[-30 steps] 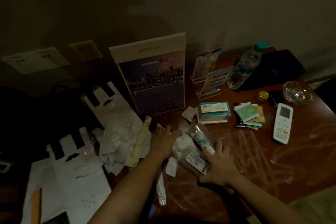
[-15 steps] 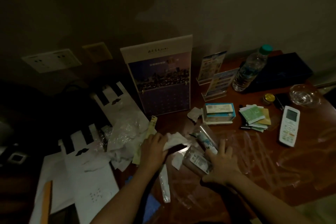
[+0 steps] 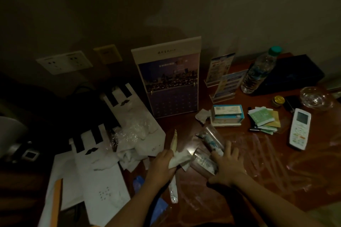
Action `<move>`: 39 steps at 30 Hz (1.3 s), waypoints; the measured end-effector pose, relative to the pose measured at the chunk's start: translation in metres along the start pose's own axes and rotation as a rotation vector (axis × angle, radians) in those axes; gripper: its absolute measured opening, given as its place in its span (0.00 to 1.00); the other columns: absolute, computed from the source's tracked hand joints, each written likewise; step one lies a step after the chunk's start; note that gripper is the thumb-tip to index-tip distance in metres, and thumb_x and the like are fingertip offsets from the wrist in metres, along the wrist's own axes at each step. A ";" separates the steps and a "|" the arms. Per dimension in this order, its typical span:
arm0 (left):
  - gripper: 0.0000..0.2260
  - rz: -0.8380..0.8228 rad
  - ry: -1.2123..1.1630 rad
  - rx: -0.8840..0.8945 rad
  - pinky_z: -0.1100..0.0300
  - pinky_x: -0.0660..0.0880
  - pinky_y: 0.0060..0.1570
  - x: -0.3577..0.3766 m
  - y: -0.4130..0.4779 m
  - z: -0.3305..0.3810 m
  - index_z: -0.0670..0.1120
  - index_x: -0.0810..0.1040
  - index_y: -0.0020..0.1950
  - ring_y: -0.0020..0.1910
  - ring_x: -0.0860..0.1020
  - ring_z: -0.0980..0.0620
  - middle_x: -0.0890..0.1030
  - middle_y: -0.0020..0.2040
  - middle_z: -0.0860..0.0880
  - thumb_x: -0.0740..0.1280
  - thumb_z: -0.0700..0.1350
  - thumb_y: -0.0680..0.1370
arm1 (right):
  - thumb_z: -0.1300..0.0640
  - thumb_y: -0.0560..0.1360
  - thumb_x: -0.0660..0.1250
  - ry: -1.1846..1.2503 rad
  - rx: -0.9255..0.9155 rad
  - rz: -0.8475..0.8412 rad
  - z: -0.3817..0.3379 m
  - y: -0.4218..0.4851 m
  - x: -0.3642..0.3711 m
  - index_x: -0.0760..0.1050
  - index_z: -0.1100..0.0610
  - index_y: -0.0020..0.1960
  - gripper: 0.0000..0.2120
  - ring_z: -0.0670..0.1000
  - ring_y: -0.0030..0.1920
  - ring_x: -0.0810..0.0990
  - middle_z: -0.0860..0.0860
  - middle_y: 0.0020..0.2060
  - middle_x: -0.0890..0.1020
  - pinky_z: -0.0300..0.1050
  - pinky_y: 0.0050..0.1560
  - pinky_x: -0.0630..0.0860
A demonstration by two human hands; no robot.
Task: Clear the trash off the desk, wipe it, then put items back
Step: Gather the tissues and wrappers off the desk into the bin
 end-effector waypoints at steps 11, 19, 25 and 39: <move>0.54 -0.259 0.432 -0.322 0.25 0.27 0.55 0.021 -0.063 -0.030 0.70 0.42 0.73 0.71 0.39 0.30 0.38 0.75 0.49 0.50 0.84 0.50 | 0.31 0.56 0.69 0.015 0.022 0.026 0.003 -0.002 -0.002 0.58 0.44 0.69 0.45 0.67 0.70 0.51 0.63 0.72 0.41 0.63 0.69 0.59; 0.42 -0.082 0.311 -0.550 0.32 0.62 0.62 0.031 -0.083 -0.015 0.67 0.53 0.74 0.68 0.49 0.36 0.48 0.76 0.49 0.71 0.68 0.65 | 0.31 0.58 0.70 0.006 0.010 0.012 0.000 -0.004 -0.004 0.56 0.44 0.71 0.47 0.68 0.71 0.50 0.64 0.72 0.40 0.64 0.69 0.58; 0.23 0.116 0.070 -0.352 0.59 0.70 0.61 0.039 -0.088 0.004 0.56 0.74 0.65 0.67 0.66 0.45 0.59 0.71 0.53 0.68 0.41 0.72 | 0.32 0.58 0.71 0.018 -0.011 0.017 -0.003 -0.004 -0.003 0.58 0.45 0.69 0.45 0.69 0.71 0.49 0.65 0.72 0.39 0.64 0.69 0.57; 0.15 0.017 -0.393 -0.309 0.54 0.77 0.55 0.036 -0.015 0.014 0.52 0.72 0.61 0.52 0.80 0.49 0.79 0.56 0.44 0.70 0.48 0.76 | 0.26 0.62 0.65 0.017 -0.044 0.001 0.001 -0.001 0.002 0.55 0.45 0.72 0.46 0.69 0.72 0.47 0.65 0.73 0.38 0.65 0.69 0.55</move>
Point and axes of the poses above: each hand's wrist, its own y-axis towards the middle knuckle, its own x-axis out of the palm, z = x × y, the point moved 8 cm from there along y, towards the middle knuckle
